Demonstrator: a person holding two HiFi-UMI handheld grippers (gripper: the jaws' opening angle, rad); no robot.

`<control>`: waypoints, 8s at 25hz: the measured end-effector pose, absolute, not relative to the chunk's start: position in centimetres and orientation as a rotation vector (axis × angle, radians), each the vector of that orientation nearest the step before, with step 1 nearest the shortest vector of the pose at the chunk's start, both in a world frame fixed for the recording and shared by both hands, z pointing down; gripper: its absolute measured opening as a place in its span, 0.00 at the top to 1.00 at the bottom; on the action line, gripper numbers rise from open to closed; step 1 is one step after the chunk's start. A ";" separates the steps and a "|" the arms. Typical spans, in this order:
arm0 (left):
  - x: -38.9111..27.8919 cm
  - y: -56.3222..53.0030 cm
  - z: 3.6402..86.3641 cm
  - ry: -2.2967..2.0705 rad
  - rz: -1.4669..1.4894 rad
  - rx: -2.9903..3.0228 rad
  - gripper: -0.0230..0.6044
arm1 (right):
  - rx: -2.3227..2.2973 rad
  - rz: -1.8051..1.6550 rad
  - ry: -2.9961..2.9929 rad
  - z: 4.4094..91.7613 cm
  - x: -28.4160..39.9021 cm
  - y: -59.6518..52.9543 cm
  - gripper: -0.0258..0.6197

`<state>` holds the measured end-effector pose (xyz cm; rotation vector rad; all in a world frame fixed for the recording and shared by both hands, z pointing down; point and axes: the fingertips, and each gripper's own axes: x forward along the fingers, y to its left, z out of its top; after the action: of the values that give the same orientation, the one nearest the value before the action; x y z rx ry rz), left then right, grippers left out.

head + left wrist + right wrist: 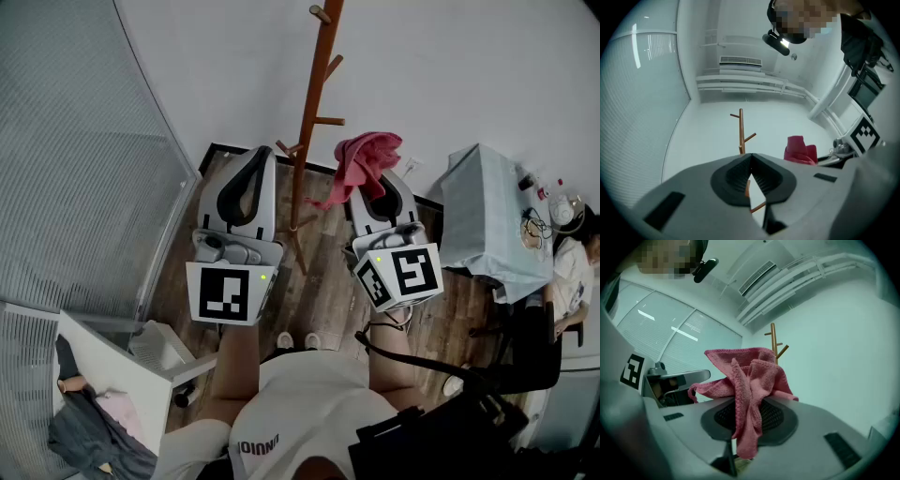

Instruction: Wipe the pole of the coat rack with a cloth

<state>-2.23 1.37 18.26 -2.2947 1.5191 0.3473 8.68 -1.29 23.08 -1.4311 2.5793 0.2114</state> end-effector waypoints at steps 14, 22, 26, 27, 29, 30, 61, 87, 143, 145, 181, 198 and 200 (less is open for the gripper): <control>-2.8 1.8 18.6 1.517 0.337 -2.297 0.94 | -1.416 0.226 2.586 23.0 7.9 -0.8 0.82; -4.7 2.0 18.6 1.514 0.354 -2.300 0.94 | -1.427 0.230 2.601 23.3 6.4 -1.2 0.82; -4.6 1.3 20.1 1.533 0.311 -2.335 0.94 | -1.456 0.238 2.599 23.7 6.6 -1.6 0.82; -4.5 1.2 20.6 1.542 0.300 -2.340 0.94 | -1.465 0.246 2.602 23.9 6.7 -1.7 0.82; -4.6 0.9 21.3 1.550 0.301 -2.351 0.94 | -1.485 0.273 2.609 24.1 6.7 -1.8 0.82; -4.5 0.8 21.4 1.547 0.311 -2.358 0.94 | -1.494 0.288 2.611 24.1 6.7 -1.9 0.82; -4.0 -11.4 19.7 1.567 0.259 -2.297 0.94 | -1.433 0.433 2.565 19.6 6.9 -15.8 0.82; -8.0 -14.6 19.4 1.539 0.300 -2.296 0.94 | -1.451 0.544 2.475 16.7 4.3 -18.9 0.82; -8.7 -14.0 21.8 1.603 0.270 -2.334 0.94 | -1.565 0.266 2.628 26.1 3.7 -20.3 0.82; -8.8 -14.0 21.8 1.612 0.268 -2.332 0.94 | -1.568 0.258 2.636 26.5 3.6 -20.4 0.82; -8.7 -14.3 24.6 1.697 0.230 -2.370 0.94 | -1.564 0.136 2.794 32.5 2.6 -20.9 0.82; -9.9 -14.3 25.8 1.715 0.200 -2.384 0.94 | -1.591 0.063 2.851 35.9 1.5 -21.0 0.82; -9.8 -14.4 25.8 1.710 0.195 -2.385 0.94 | -1.592 0.059 2.855 36.1 1.5 -21.1 0.82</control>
<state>-9.85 -14.44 25.78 -2.3854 1.7100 0.1951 1.54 -21.13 36.12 -1.5923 2.8546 0.0591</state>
